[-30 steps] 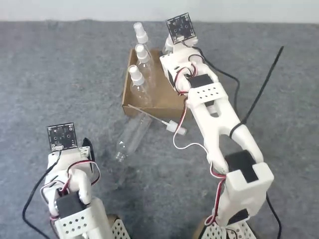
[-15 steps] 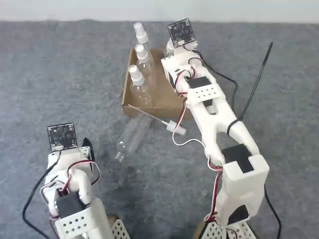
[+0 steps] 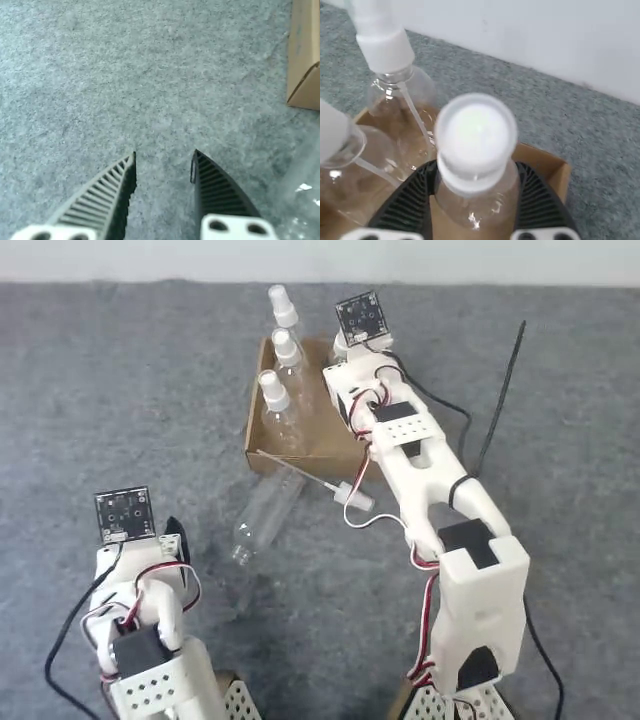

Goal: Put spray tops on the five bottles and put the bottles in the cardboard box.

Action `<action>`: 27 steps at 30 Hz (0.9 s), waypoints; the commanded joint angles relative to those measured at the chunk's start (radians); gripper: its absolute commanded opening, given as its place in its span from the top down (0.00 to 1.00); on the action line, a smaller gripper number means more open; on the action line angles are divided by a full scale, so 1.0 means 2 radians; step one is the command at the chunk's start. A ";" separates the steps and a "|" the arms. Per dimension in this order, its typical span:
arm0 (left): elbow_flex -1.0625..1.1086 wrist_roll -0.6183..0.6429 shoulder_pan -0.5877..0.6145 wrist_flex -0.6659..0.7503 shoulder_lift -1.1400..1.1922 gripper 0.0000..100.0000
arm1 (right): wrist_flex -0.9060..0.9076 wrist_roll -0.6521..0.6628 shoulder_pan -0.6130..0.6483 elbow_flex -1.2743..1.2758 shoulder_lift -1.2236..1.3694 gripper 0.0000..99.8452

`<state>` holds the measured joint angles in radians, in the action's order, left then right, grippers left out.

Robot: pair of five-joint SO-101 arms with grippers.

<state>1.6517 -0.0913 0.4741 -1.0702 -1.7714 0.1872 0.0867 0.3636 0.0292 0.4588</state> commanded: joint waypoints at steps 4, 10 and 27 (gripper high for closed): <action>-0.001 -0.005 0.001 0.016 -0.005 0.83 | -0.045 -0.048 -0.020 -0.037 0.009 0.99; -0.001 -0.005 0.001 0.016 -0.005 0.83 | -0.051 -0.052 -0.023 -0.037 0.013 0.99; -0.001 -0.005 0.001 0.016 -0.005 0.83 | -0.013 -0.051 -0.020 -0.037 0.010 0.78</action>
<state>1.6517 -0.0913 0.4726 -1.0702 -1.7714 0.1412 -0.0100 0.3314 0.0153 0.5002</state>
